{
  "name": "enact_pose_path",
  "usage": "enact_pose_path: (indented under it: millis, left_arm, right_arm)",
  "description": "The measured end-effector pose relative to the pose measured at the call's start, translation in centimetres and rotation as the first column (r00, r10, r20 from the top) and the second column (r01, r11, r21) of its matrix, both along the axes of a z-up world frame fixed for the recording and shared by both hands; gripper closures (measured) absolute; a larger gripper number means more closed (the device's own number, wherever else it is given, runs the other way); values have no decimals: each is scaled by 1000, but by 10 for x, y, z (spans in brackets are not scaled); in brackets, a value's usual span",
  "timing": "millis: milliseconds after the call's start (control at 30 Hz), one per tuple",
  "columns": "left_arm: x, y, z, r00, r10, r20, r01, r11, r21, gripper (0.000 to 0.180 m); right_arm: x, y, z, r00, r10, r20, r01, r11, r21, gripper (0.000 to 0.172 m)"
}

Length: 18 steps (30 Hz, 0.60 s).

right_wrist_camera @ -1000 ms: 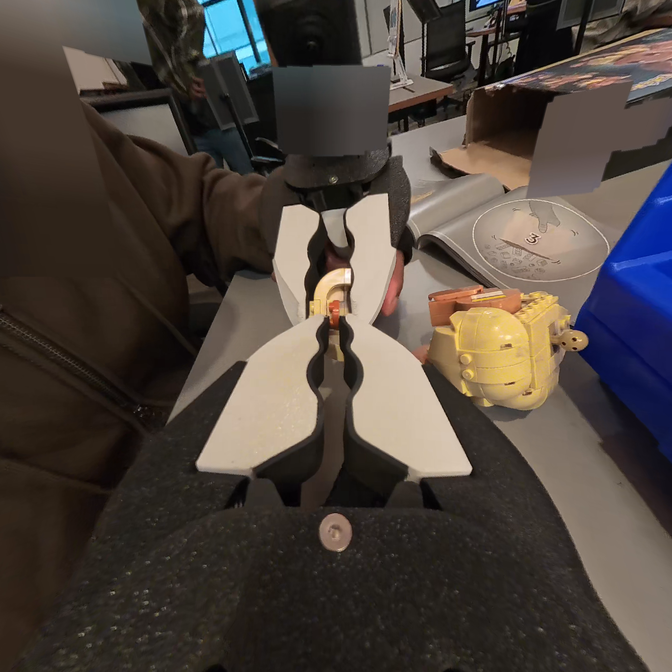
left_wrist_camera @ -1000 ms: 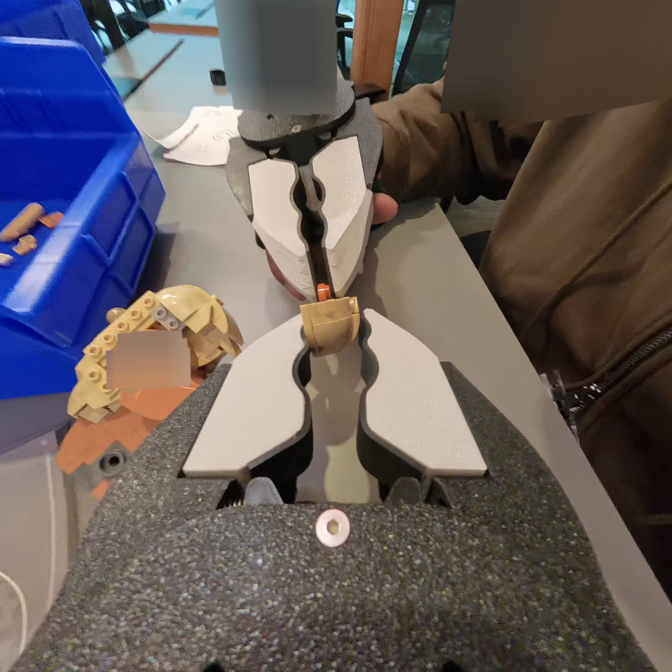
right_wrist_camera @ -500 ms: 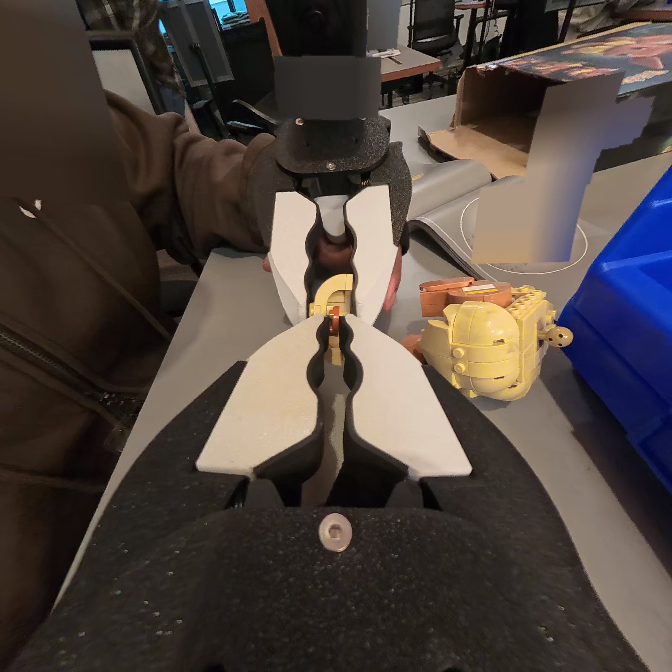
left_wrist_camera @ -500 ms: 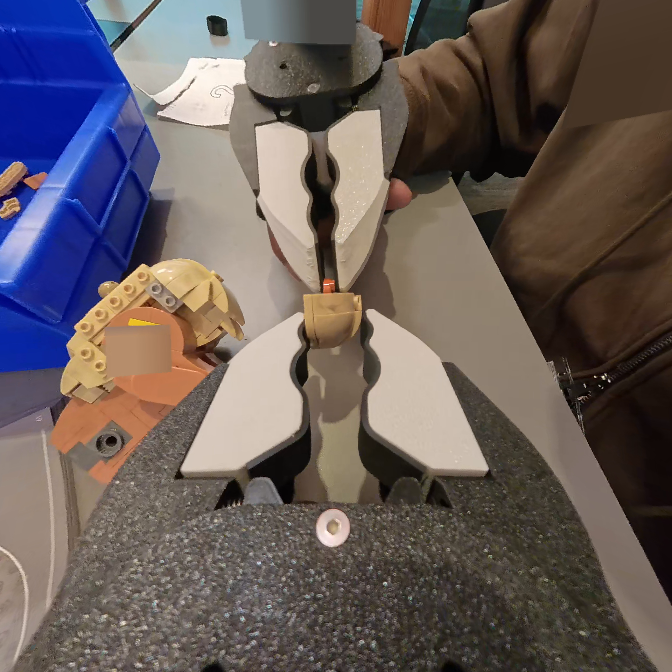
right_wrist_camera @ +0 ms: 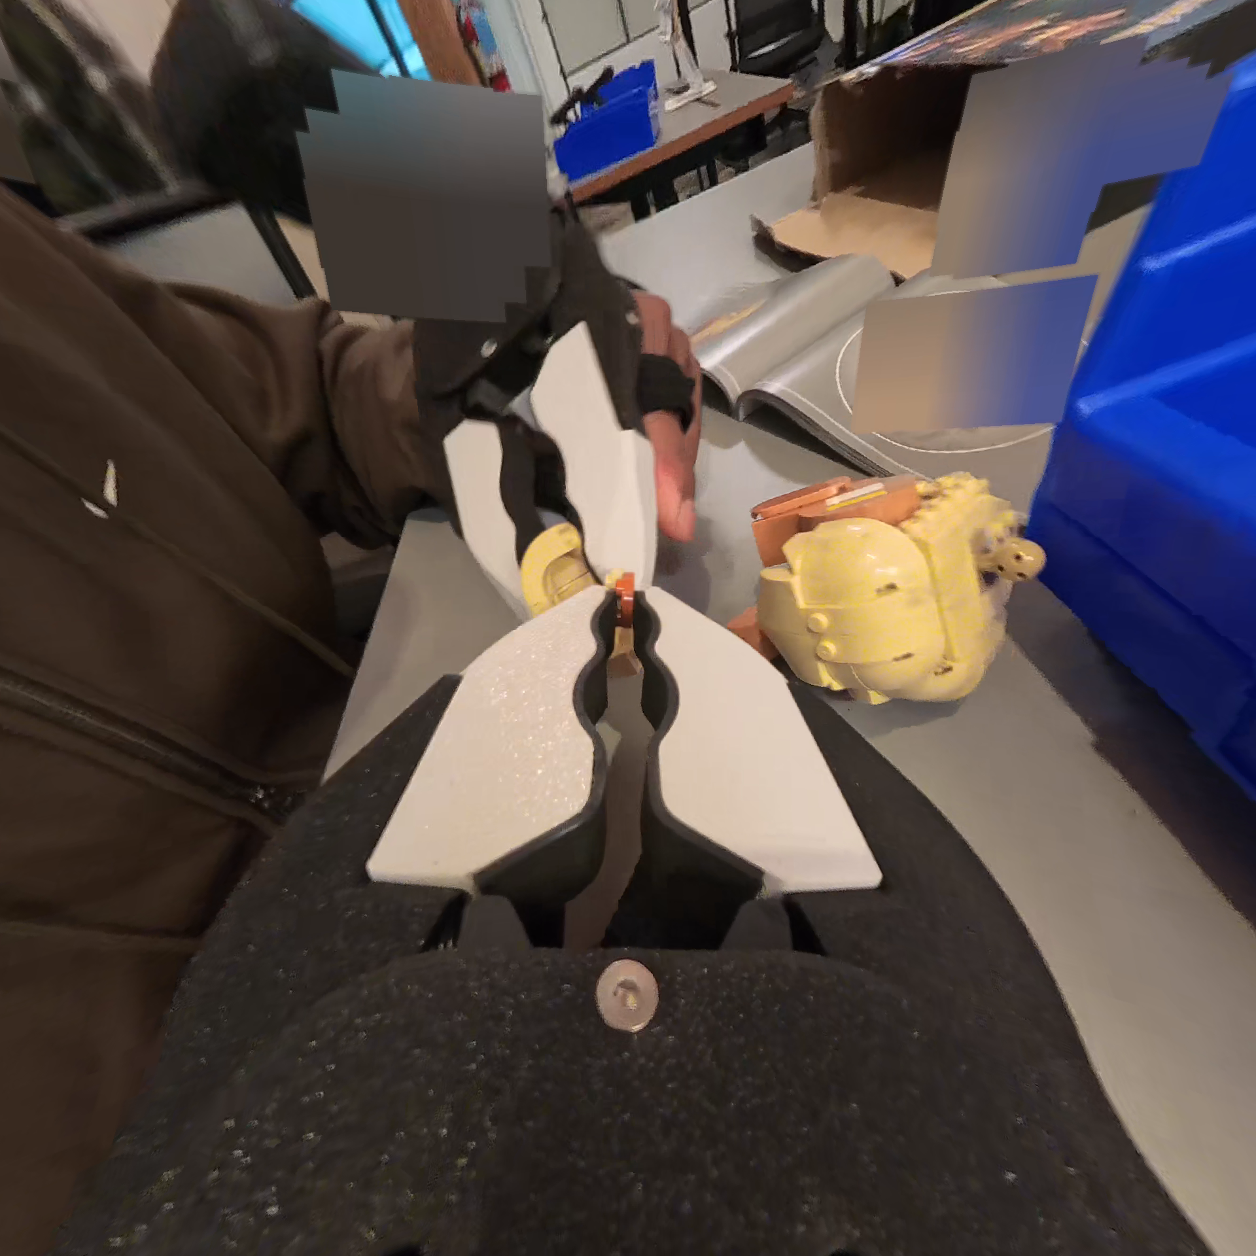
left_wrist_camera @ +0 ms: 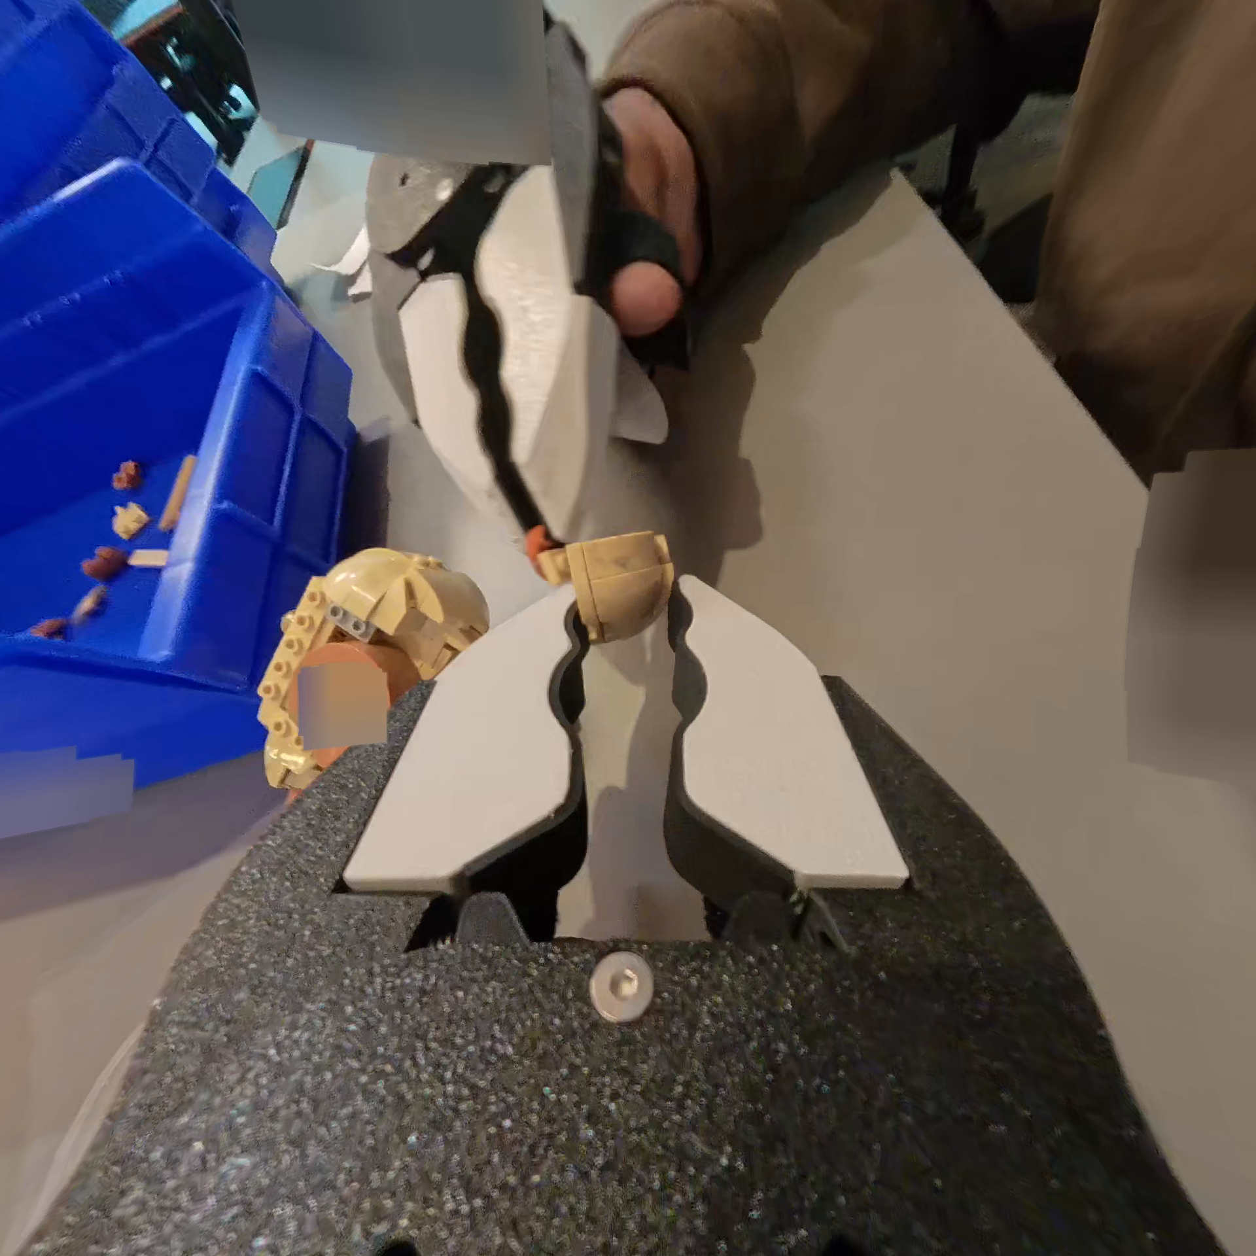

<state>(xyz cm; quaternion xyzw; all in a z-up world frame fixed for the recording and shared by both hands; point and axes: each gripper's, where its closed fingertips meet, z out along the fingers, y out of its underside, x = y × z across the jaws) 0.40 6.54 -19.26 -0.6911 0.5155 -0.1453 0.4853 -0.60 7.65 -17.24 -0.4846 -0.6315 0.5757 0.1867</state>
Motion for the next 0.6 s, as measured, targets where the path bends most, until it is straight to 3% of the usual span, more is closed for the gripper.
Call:
enact_pose_path:
  millis: [67,200,400,500,600]
  left_arm:
    - [0,2,-2,999,14,-46,-13,999,32,158]
    - [-4,5,-5,999,36,-29,-36,999,1,158]
    - [-8,3,-19,997,51,-50,-56,992,-110,157]
    - [-12,6,-32,982,73,-174,-85,995,-58,157]
    - [-10,5,-34,981,67,-183,-80,995,-61,144]
  right_arm:
    - [0,5,3,1000,-8,2,8,999,-53,167]
    - [2,4,10,999,-2,-45,1,1000,-22,167]
    - [1,9,19,994,-34,-107,33,999,-12,167]
    - [-2,15,17,984,-75,-160,96,987,132,167]
    - [-5,22,15,968,-108,-227,173,941,290,167]
